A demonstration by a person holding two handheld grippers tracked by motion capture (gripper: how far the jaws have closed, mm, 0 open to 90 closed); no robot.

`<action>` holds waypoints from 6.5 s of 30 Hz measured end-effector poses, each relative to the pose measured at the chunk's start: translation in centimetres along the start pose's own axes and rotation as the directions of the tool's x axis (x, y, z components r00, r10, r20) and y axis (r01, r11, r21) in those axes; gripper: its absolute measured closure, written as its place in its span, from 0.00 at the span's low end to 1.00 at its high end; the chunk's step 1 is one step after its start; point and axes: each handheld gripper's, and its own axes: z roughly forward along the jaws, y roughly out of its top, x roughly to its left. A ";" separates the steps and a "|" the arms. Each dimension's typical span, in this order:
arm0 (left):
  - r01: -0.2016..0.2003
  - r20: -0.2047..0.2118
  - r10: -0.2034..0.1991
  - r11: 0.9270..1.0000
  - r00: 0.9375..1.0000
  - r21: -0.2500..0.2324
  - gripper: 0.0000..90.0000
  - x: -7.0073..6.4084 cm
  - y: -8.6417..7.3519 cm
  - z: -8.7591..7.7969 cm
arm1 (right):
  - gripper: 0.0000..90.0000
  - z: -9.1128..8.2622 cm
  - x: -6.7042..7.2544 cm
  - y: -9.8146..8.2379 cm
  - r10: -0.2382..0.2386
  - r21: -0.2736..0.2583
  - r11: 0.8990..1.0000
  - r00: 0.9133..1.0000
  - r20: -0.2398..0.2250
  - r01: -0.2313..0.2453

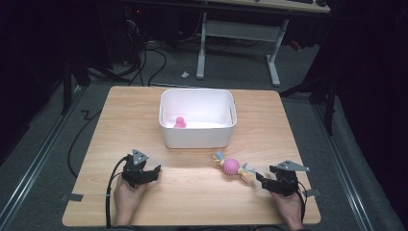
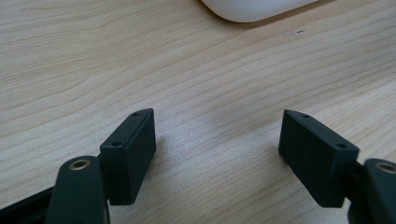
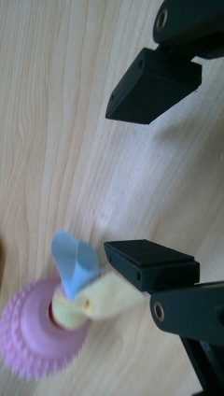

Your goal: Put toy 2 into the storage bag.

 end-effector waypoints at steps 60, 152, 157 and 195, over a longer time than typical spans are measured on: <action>0.001 -0.005 -0.001 1.000 1.000 0.002 0.29 0.0 0.0 0.0 | 0.36 5.3 7.5 8.4 -0.359 0.222 0.883 0.900 -0.248 0.413; 0.001 -0.003 -0.001 1.000 1.000 0.001 0.29 -0.1 -0.1 0.0 | 0.39 -5.5 6.0 22.6 -0.375 -0.056 0.926 0.893 -0.247 0.373; 0.001 -0.005 -0.001 1.000 1.000 0.002 0.29 -0.1 -0.1 0.0 | 0.39 -5.2 6.1 23.5 -0.379 -0.062 0.925 0.893 -0.243 0.376; 0.002 -0.006 -0.002 1.000 1.000 0.002 0.29 -0.1 -0.1 -0.1 | 0.39 1.3 9.7 28.0 -0.446 -0.014 0.887 0.849 -0.285 0.461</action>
